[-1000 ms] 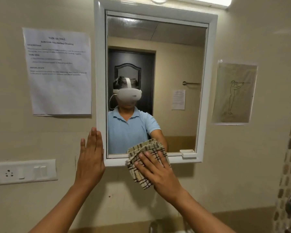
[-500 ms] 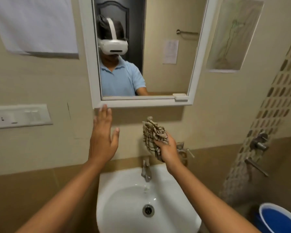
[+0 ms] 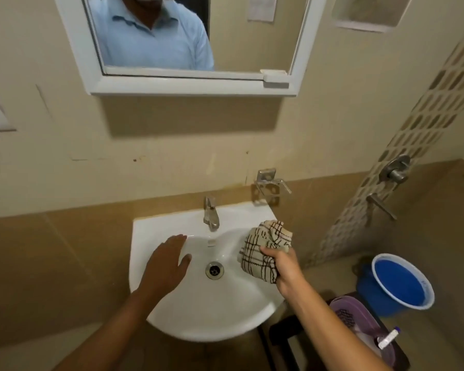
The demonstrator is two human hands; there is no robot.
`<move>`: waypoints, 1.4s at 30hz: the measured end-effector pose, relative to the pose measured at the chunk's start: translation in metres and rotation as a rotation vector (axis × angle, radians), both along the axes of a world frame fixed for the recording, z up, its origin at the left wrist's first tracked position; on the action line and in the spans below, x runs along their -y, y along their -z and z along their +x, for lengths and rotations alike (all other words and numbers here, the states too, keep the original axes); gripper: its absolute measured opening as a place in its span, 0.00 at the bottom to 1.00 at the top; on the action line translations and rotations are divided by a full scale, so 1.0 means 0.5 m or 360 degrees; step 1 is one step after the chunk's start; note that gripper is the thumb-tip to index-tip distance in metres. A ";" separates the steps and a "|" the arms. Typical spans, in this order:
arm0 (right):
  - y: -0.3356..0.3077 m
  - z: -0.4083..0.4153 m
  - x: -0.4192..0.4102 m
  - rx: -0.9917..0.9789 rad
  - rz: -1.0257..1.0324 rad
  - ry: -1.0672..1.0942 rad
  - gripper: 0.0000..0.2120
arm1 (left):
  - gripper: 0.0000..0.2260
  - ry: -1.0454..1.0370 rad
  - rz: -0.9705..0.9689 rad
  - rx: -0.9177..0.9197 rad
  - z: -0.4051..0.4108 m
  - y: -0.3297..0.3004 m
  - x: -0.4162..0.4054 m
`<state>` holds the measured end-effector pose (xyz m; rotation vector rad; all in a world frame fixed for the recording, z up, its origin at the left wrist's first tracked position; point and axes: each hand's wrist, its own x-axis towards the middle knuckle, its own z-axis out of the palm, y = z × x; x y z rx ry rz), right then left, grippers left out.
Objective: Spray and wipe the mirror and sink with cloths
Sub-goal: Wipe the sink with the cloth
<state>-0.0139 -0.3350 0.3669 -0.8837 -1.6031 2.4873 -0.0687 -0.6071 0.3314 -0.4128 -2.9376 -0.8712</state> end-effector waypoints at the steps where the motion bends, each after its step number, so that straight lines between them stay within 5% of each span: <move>1: 0.017 0.001 -0.012 0.0043 0.0066 -0.0001 0.14 | 0.25 -0.0008 -0.0033 0.0031 -0.002 0.017 -0.011; 7: 0.084 -0.045 -0.089 0.0093 0.0333 -0.0070 0.14 | 0.26 -0.0070 -0.0212 0.0159 -0.058 0.079 -0.072; 12: 0.106 -0.147 -0.136 -0.0154 0.0687 -0.0284 0.16 | 0.31 -0.0188 -0.0399 0.0100 -0.133 0.098 -0.103; 15: 0.128 -0.221 -0.128 -0.0258 0.1195 -0.0386 0.17 | 0.36 -0.0324 -0.0605 0.0177 -0.164 0.108 -0.110; 18: 0.144 -0.290 -0.087 -0.0394 0.1652 -0.0573 0.30 | 0.37 -0.0404 -0.0674 0.0260 -0.187 0.123 -0.104; 22: 0.193 -0.360 -0.036 -0.0370 0.2368 -0.1362 0.39 | 0.36 -0.0439 -0.0780 0.0354 -0.201 0.141 -0.084; 30: 0.277 -0.359 -0.104 -0.0729 0.2883 -0.1675 0.42 | 0.34 -0.0432 -0.0712 0.0418 -0.207 0.176 -0.054; 35: 0.265 -0.376 -0.223 -0.0274 0.3040 -0.1572 0.37 | 0.33 -0.0384 -0.0669 0.0304 -0.206 0.188 -0.043; 42: 0.265 -0.342 -0.205 0.0378 0.2661 -0.0963 0.36 | 0.38 -0.0227 -0.0656 0.0254 -0.206 0.195 -0.026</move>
